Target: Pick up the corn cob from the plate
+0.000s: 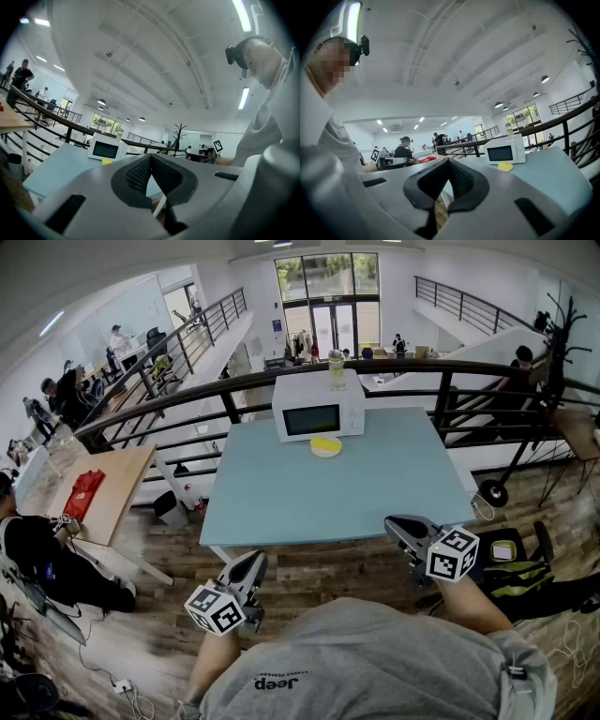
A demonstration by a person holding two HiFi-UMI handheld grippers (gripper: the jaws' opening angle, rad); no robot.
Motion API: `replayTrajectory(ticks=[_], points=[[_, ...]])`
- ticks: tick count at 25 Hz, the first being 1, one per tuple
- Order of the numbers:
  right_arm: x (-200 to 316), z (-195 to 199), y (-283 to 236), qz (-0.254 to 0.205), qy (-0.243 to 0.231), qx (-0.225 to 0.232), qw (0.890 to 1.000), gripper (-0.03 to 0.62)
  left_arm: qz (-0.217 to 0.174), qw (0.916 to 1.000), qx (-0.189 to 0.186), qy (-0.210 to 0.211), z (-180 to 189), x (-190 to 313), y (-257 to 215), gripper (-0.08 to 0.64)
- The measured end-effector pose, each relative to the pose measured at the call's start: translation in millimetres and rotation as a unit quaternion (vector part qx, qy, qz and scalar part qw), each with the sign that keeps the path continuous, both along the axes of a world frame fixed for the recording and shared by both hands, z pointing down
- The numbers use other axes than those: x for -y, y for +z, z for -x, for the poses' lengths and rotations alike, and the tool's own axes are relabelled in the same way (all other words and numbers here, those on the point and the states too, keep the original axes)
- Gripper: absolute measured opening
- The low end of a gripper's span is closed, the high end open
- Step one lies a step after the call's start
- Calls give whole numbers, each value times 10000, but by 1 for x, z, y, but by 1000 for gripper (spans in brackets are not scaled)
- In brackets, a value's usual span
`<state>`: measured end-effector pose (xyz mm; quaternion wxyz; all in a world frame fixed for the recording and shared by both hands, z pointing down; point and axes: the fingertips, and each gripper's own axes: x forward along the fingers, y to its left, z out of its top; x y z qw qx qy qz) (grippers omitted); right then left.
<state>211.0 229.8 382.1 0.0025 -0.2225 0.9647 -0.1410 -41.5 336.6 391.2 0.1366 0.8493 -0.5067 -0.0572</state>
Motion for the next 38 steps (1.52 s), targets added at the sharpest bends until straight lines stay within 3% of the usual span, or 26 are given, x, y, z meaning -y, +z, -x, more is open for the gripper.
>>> replayTrajectory(ticks=[14, 24, 32, 38], points=[[16, -66, 4, -19, -387, -240, 9990, 6, 78, 9998, -93, -163, -84, 17, 0, 6], [32, -99, 20, 183, -569, 24, 9982, 6, 280, 9996, -10, -7, -130, 39, 4, 6], [57, -86, 33, 375, -594, 19, 9975, 6, 369, 9993, -98, 31, -115, 68, 10, 6], [97, -44, 47, 394, -343, -102, 9986, 6, 337, 9988, -253, 263, -66, 116, 26, 6]])
